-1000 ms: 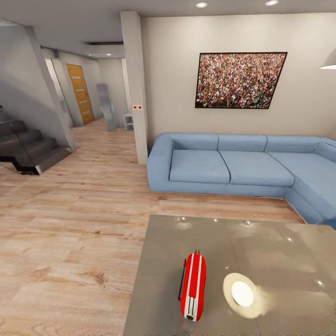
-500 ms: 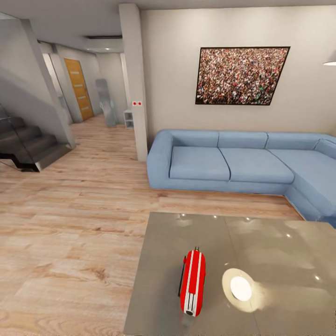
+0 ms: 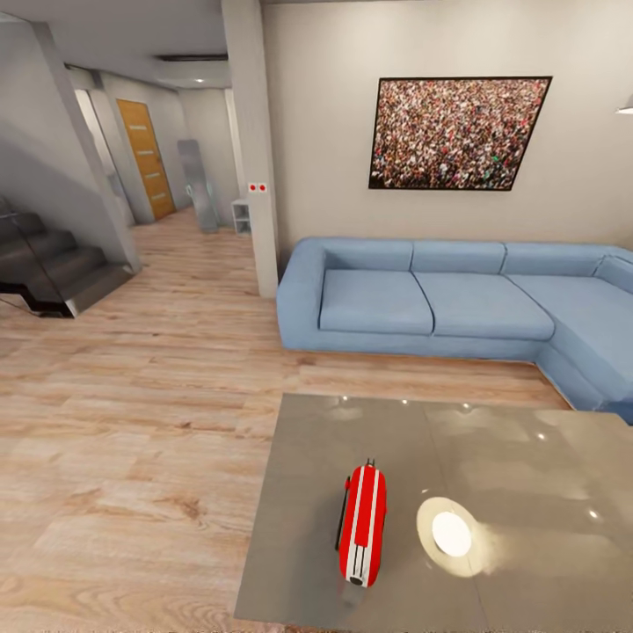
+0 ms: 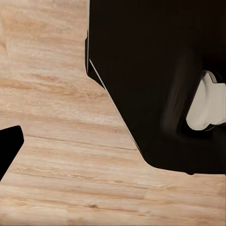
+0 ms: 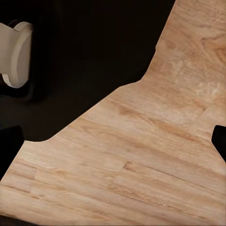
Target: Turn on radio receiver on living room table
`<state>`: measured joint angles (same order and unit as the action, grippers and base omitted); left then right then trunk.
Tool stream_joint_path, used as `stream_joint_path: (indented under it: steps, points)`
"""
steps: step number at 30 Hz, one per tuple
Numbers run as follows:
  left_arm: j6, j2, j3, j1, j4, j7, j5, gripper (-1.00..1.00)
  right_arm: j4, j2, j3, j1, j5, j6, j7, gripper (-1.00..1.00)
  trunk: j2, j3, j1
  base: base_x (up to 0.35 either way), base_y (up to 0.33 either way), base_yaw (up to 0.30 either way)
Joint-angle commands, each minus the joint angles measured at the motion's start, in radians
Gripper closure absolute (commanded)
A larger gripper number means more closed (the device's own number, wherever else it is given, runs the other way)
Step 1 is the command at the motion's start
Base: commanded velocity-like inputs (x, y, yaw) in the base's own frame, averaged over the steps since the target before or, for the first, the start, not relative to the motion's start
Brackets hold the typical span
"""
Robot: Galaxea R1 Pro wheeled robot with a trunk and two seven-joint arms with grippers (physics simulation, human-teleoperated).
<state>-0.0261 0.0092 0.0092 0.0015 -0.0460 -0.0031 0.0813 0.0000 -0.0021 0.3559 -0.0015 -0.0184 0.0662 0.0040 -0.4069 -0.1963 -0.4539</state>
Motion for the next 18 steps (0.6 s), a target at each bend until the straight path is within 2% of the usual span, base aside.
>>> stream_joint_path:
  steps: [1, 18]
  points:
    - [0.000, 0.000, 0.000, 0.000, 0.000, 0.000, 0.000, -1.00, 0.000, 0.000, 0.000, 0.000, 0.000, 0.000, 0.000, -1.00, 0.000, -0.002, 0.000, 0.000, 0.000, 0.000]
    - [0.000, 0.000, 0.000, 0.000, 0.000, 0.000, 0.000, -1.00, 0.000, 0.000, 0.000, 0.000, 0.000, 0.000, -0.001, -1.00, 0.000, -0.029, 0.000, 0.000, 0.000, 0.000]
